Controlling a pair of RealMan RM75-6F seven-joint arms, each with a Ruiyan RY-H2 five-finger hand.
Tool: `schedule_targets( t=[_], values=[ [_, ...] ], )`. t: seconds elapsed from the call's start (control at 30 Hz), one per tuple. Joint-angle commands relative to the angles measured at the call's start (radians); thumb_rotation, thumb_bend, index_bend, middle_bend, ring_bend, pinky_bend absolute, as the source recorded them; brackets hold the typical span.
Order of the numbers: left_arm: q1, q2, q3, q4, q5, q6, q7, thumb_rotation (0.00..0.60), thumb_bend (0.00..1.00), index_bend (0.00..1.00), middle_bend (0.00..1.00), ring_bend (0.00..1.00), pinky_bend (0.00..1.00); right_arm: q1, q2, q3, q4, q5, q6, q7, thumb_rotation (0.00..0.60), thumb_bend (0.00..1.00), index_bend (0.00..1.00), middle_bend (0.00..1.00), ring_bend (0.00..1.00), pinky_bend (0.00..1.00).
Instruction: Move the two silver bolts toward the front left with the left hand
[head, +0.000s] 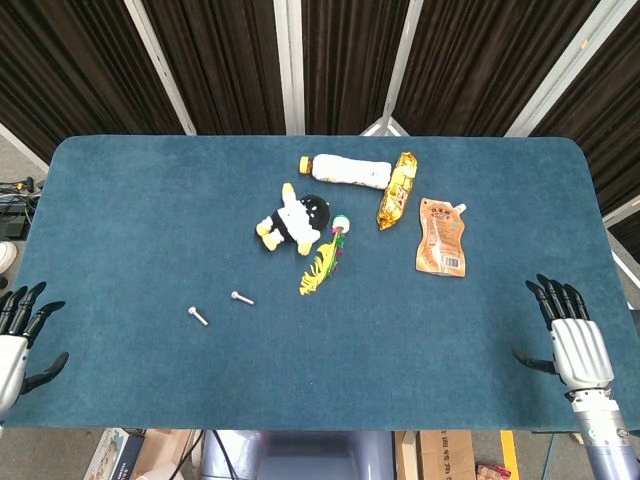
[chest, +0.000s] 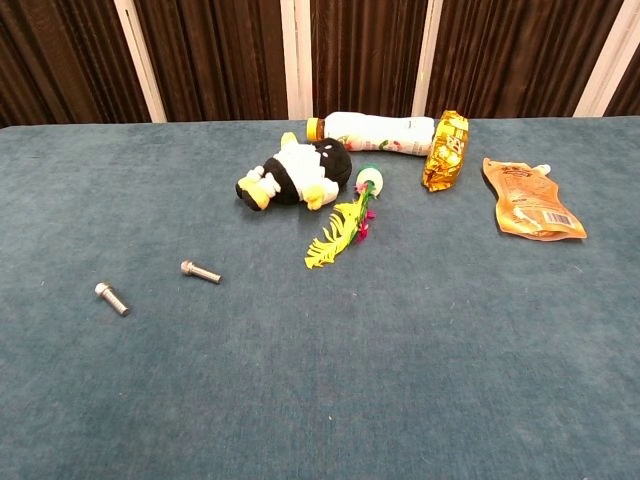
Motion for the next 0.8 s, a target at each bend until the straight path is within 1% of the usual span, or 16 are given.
schedule_targets(
  t=[0.03, 0.13, 0.23, 0.3, 0.33, 0.37, 0.43, 0.47, 0.5, 0.53, 0.63, 0.7, 0.8],
  values=[
    [-0.009, -0.016, -0.007, 0.005, -0.006, -0.016, 0.03, 0.6, 0.36, 0.24, 0.02, 0.0, 0.0, 0.0, 0.002, 0.001, -0.001, 0.004, -0.001, 0.0, 0.6, 0.11, 0.12, 0.07, 0.03, 0.0],
    [-0.052, -0.007, -0.027, 0.009, 0.004, -0.061, 0.087, 0.6, 0.36, 0.25, 0.02, 0.0, 0.0, -0.001, 0.002, 0.004, 0.0, 0.01, -0.002, 0.001, 0.6, 0.11, 0.12, 0.07, 0.03, 0.0],
    [-0.116, 0.015, -0.044, 0.016, 0.014, -0.146, 0.135, 0.6, 0.37, 0.28, 0.02, 0.0, 0.0, 0.0, 0.002, 0.005, 0.0, 0.012, -0.003, -0.004, 0.6, 0.11, 0.12, 0.07, 0.03, 0.0],
    [-0.172, 0.032, -0.06, 0.011, 0.016, -0.22, 0.153, 0.6, 0.39, 0.31, 0.03, 0.0, 0.0, 0.0, 0.002, 0.004, -0.001, 0.013, -0.006, -0.005, 0.6, 0.11, 0.12, 0.07, 0.03, 0.0],
    [-0.212, 0.041, -0.07, 0.002, 0.014, -0.277, 0.142, 0.6, 0.4, 0.32, 0.03, 0.0, 0.0, 0.001, 0.002, 0.003, -0.002, 0.013, -0.008, -0.008, 0.6, 0.11, 0.12, 0.07, 0.03, 0.0],
    [-0.227, 0.043, -0.074, -0.001, 0.012, -0.297, 0.135, 0.6, 0.4, 0.33, 0.03, 0.0, 0.0, 0.001, 0.002, 0.002, -0.002, 0.013, -0.009, -0.01, 0.6, 0.11, 0.12, 0.07, 0.03, 0.0],
    [-0.297, 0.056, -0.089, -0.015, -0.012, -0.413, 0.116, 0.6, 0.4, 0.33, 0.03, 0.0, 0.0, 0.0, 0.002, 0.001, -0.006, 0.012, -0.008, -0.018, 0.6, 0.11, 0.12, 0.07, 0.03, 0.0],
    [-0.321, 0.06, -0.093, -0.021, -0.025, -0.458, 0.116, 0.6, 0.4, 0.33, 0.03, 0.0, 0.0, 0.0, 0.002, 0.0, -0.008, 0.011, -0.007, -0.021, 0.6, 0.11, 0.12, 0.07, 0.03, 0.0],
    [-0.333, 0.062, -0.094, -0.024, -0.033, -0.481, 0.119, 0.6, 0.4, 0.33, 0.03, 0.0, 0.0, 0.0, 0.002, 0.0, -0.009, 0.011, -0.007, -0.022, 0.6, 0.11, 0.12, 0.07, 0.03, 0.0],
    [-0.361, 0.061, -0.097, -0.03, -0.045, -0.531, 0.128, 0.6, 0.4, 0.32, 0.03, 0.0, 0.0, 0.0, 0.003, -0.001, -0.012, 0.01, -0.007, -0.025, 0.6, 0.11, 0.12, 0.07, 0.03, 0.0],
    [-0.414, 0.049, -0.105, -0.039, -0.075, -0.621, 0.155, 0.6, 0.4, 0.32, 0.03, 0.0, 0.0, -0.002, 0.003, -0.002, -0.016, 0.01, -0.005, -0.033, 0.6, 0.11, 0.12, 0.07, 0.03, 0.0],
    [-0.445, 0.028, -0.11, -0.047, -0.105, -0.671, 0.185, 0.6, 0.4, 0.32, 0.03, 0.0, 0.0, -0.002, 0.002, -0.002, -0.018, 0.012, -0.006, -0.038, 0.6, 0.11, 0.12, 0.07, 0.03, 0.0],
    [-0.469, 0.0, -0.106, -0.051, -0.142, -0.717, 0.231, 0.6, 0.4, 0.33, 0.03, 0.0, 0.0, -0.002, 0.002, -0.001, -0.019, 0.016, -0.008, -0.039, 0.6, 0.11, 0.12, 0.07, 0.03, 0.0]
  ],
)
